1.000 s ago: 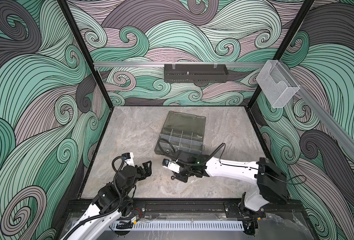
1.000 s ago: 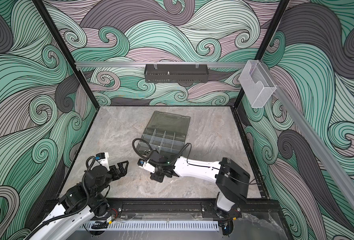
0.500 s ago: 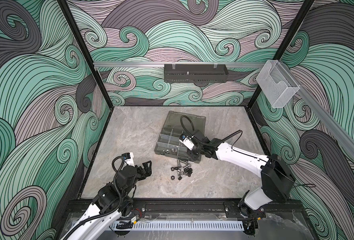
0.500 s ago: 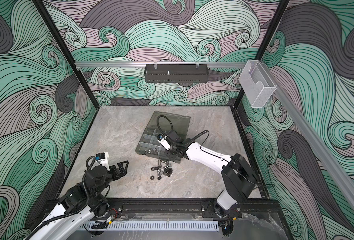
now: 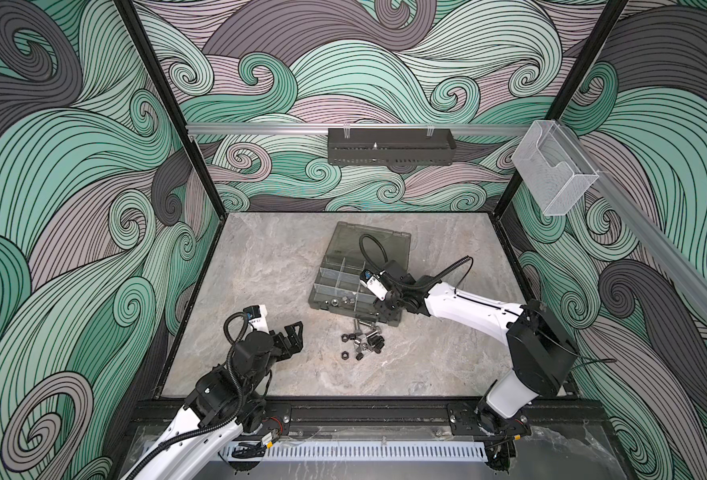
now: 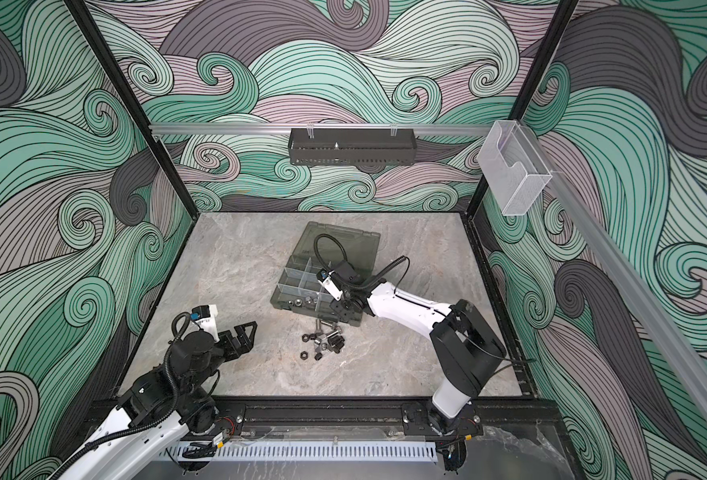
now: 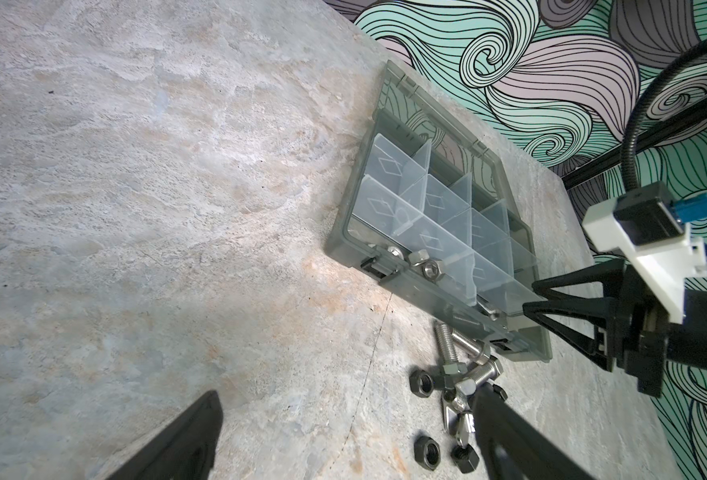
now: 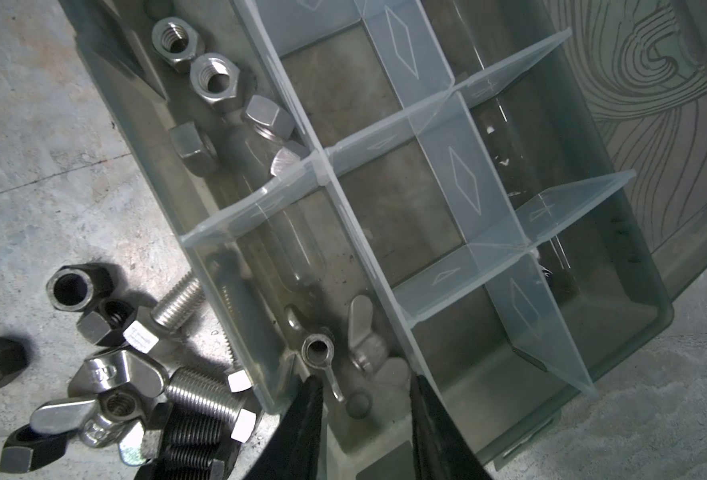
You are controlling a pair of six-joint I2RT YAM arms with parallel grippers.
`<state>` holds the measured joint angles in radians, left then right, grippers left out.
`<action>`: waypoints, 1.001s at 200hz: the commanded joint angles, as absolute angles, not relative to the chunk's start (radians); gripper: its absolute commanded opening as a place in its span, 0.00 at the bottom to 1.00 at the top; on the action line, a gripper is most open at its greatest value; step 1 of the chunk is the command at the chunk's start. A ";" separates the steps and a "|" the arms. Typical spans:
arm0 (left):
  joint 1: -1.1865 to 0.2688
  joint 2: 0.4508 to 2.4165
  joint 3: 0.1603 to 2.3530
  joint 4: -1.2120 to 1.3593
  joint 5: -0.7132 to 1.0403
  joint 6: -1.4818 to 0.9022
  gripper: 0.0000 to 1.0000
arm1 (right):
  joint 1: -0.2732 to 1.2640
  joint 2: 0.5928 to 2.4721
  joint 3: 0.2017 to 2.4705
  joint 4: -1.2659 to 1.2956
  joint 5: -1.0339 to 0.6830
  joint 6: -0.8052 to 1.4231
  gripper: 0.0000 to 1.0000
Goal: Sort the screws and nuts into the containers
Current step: 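Move the right gripper back down to the pile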
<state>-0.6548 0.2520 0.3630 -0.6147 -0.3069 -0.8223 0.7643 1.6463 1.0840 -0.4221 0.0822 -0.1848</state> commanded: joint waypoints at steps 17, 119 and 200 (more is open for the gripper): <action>-0.649 0.273 0.378 -0.620 -0.307 -0.814 0.96 | 0.760 1.591 1.078 -0.430 0.070 -0.158 0.39; -0.649 0.284 0.362 -0.594 -0.290 -0.830 0.96 | 0.762 1.466 1.000 -0.449 0.001 -0.123 0.40; -0.649 0.280 0.351 -0.587 -0.284 -0.841 0.96 | 0.836 1.452 0.940 -0.452 -0.095 -0.152 0.36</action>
